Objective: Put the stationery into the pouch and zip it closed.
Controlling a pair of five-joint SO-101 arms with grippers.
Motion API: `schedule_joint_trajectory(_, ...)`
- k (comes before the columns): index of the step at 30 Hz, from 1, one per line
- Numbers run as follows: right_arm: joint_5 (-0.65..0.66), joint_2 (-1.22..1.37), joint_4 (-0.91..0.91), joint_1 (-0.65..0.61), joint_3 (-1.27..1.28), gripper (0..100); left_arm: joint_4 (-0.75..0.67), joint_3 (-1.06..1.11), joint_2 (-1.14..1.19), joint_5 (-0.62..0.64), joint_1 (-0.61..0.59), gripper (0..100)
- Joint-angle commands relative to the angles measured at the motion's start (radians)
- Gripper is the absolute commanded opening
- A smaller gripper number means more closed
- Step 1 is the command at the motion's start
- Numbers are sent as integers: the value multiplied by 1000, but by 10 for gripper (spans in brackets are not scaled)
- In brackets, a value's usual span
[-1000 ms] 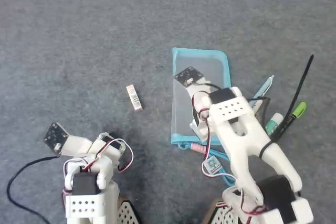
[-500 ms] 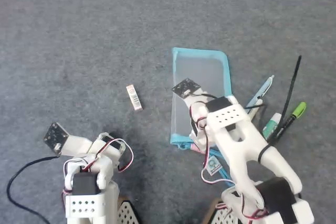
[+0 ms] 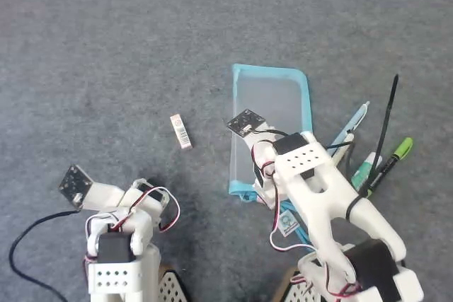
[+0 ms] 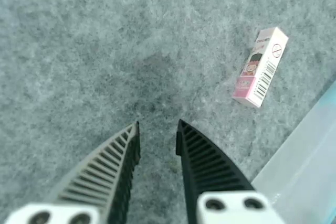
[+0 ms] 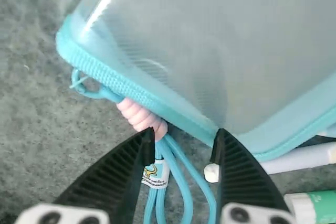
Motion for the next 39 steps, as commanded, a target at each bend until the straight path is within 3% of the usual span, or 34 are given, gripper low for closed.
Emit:
schedule_joint_trajectory(1,-20,-39,-16,-18,0,180,-9,-13,2,-11,-9,109)
schedule_joint_trajectory(32,-18,-51,27,-25,26,181,-9,-13,2,-11,-9,109)
schedule_joint_trajectory(39,-26,-153,71,-120,60,179,-9,-13,2,-11,-9,109)
